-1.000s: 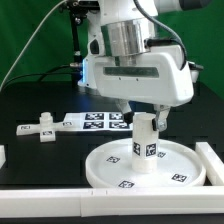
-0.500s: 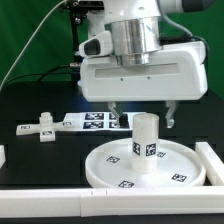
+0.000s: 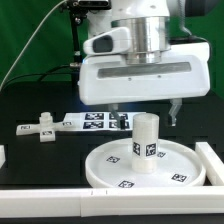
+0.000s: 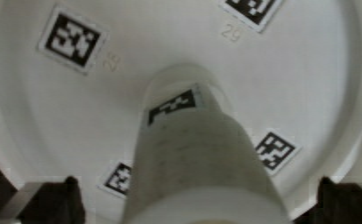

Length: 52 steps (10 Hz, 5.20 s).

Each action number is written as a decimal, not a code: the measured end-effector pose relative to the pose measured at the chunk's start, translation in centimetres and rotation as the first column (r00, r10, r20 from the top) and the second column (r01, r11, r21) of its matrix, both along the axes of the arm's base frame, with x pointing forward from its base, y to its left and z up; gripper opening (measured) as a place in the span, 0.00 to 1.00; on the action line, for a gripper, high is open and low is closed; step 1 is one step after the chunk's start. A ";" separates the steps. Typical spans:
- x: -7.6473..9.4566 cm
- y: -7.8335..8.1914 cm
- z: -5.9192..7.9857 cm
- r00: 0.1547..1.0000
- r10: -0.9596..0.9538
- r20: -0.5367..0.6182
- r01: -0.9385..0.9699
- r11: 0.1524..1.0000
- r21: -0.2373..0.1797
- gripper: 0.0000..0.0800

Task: Assemble round table

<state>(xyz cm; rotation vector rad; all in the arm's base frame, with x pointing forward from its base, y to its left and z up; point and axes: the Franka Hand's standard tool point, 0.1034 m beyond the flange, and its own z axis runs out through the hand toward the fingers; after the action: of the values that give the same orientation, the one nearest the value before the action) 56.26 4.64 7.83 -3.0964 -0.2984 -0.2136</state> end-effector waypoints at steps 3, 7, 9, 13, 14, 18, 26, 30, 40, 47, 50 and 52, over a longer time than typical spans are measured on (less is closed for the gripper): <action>0.2 -0.6 0.2 0.978 0.208 -0.002 -0.208 0.978 -0.033 0.81; 0.2 -0.7 0.2 0.998 0.065 -0.003 -0.065 0.998 -0.012 0.51; 0.4 -0.6 0.2 0.996 -0.083 0.017 0.083 0.997 0.001 0.51; 0.2 -0.8 0.1 0.873 -0.487 0.014 0.486 0.872 0.058 0.51; 0.2 -0.8 0.1 0.823 -0.569 0.003 0.567 0.821 0.070 0.51; 0.0 -0.8 0.0 0.532 -0.845 -0.058 0.844 0.524 0.115 0.51; -0.2 -0.8 0.1 0.015 -0.977 -0.213 0.993 -0.010 0.118 0.52; -0.2 -0.8 0.0 -0.066 -0.972 -0.225 0.990 -0.093 0.111 0.64; -0.2 -1.7 4.1 0.089 -0.966 -0.244 0.989 0.056 0.138 0.81; -3.0 -7.8 4.9 0.514 -0.841 -0.169 0.857 0.492 0.155 0.81; -3.1 -7.7 4.9 0.686 -0.716 -0.127 0.727 0.669 0.157 0.81; -4.0 -8.9 3.7 0.795 -0.595 -0.116 0.606 0.784 0.134 0.81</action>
Offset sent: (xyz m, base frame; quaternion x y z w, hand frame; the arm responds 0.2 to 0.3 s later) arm 0.0000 0.0000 0.0000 0.0000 0.0000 0.0650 0.9979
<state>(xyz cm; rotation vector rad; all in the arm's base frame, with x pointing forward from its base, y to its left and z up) 52.27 -4.24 11.56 -2.9081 0.6951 -0.1293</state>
